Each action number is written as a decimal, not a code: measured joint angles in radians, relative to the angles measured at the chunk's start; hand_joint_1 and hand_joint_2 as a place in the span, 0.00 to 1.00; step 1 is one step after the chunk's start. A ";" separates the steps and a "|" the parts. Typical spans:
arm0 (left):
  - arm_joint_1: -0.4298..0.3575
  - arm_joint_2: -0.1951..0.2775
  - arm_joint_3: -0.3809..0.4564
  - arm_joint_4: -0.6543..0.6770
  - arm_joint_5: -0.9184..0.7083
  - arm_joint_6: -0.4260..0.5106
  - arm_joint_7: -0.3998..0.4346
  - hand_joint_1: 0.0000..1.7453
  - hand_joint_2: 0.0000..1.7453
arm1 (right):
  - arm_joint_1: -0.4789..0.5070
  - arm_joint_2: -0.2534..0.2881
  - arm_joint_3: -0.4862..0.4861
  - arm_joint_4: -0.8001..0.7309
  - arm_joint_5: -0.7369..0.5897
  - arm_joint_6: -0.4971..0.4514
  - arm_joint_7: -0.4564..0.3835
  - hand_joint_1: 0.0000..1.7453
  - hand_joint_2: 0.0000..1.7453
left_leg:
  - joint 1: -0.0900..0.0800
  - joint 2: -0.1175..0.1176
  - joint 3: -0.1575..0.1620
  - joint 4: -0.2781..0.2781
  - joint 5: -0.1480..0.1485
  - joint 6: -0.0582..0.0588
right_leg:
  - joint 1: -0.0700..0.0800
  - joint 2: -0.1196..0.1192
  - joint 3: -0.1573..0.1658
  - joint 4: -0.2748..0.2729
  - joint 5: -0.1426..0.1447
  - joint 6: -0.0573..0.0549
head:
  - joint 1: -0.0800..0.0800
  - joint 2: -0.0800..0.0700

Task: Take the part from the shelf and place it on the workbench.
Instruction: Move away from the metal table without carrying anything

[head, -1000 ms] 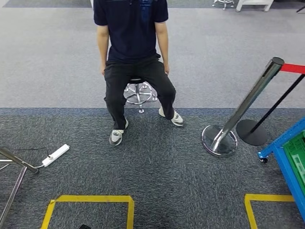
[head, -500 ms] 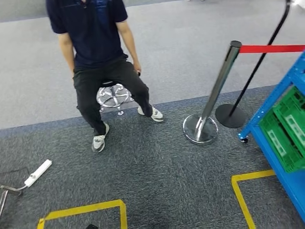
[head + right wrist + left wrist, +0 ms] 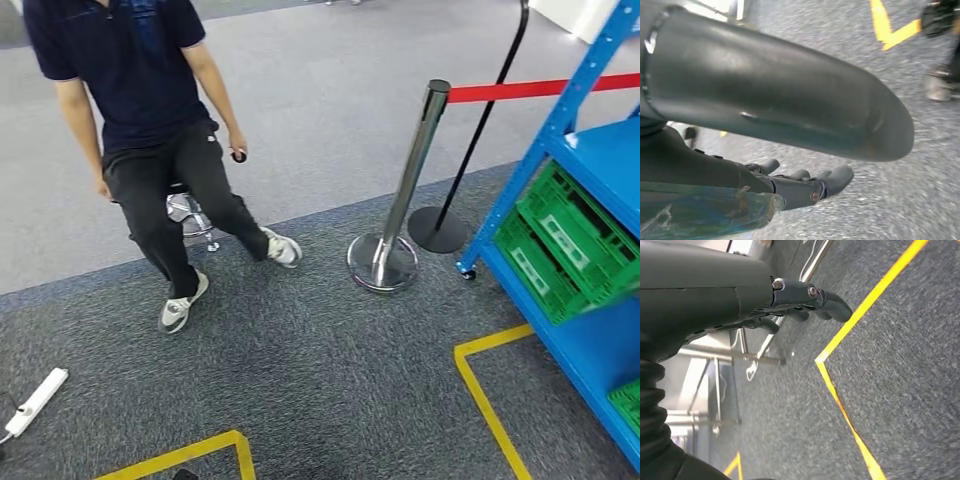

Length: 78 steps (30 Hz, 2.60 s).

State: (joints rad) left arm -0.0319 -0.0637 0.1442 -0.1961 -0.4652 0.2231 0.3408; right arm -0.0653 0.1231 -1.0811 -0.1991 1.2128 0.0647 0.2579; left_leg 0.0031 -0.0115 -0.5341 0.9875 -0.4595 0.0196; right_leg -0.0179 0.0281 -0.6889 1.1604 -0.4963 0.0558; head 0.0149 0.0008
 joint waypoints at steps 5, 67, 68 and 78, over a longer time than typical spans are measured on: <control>0.000 0.003 0.000 0.000 -0.010 0.003 -0.008 0.00 1.00 | -0.003 0.000 0.001 0.000 -0.002 -0.005 -0.024 0.00 0.00 | -0.004 0.060 0.004 0.001 -0.004 0.001 | 0.000 -0.029 -0.019 0.084 -0.017 0.005 | 0.000 0.000; 0.007 -0.016 -0.013 0.005 -0.095 -0.045 0.072 0.00 1.00 | -0.001 0.036 -0.017 0.004 0.006 -0.015 0.056 0.00 0.00 | 0.000 0.065 -0.004 -0.003 0.004 -0.007 | 0.000 -0.042 0.018 0.031 -0.005 0.005 | 0.000 0.000; 0.006 -0.017 -0.012 0.005 -0.093 -0.046 0.074 0.00 1.00 | -0.003 0.037 -0.016 0.004 0.008 -0.014 0.055 0.00 0.00 | -0.002 0.074 -0.002 -0.001 0.000 -0.012 | 0.002 -0.060 0.058 -0.038 0.019 0.004 | 0.000 0.000; 0.002 -0.026 0.018 0.005 -0.059 -0.019 0.044 0.00 1.00 | -0.002 0.061 -0.004 0.005 0.020 -0.007 0.090 0.00 0.00 | -0.001 0.024 -0.096 0.233 -0.137 -0.053 | 0.002 -0.007 0.096 -0.126 0.049 -0.051 | -0.007 0.000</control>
State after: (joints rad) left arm -0.0297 -0.0899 0.1625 -0.1912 -0.5243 0.2044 0.3849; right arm -0.0674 0.1840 -1.0846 -0.1938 1.2325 0.0575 0.3478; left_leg 0.0026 0.0125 -0.6301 1.2205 -0.5964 -0.0336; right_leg -0.0155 0.0207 -0.5931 1.0348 -0.4476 0.0043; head 0.0075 0.0008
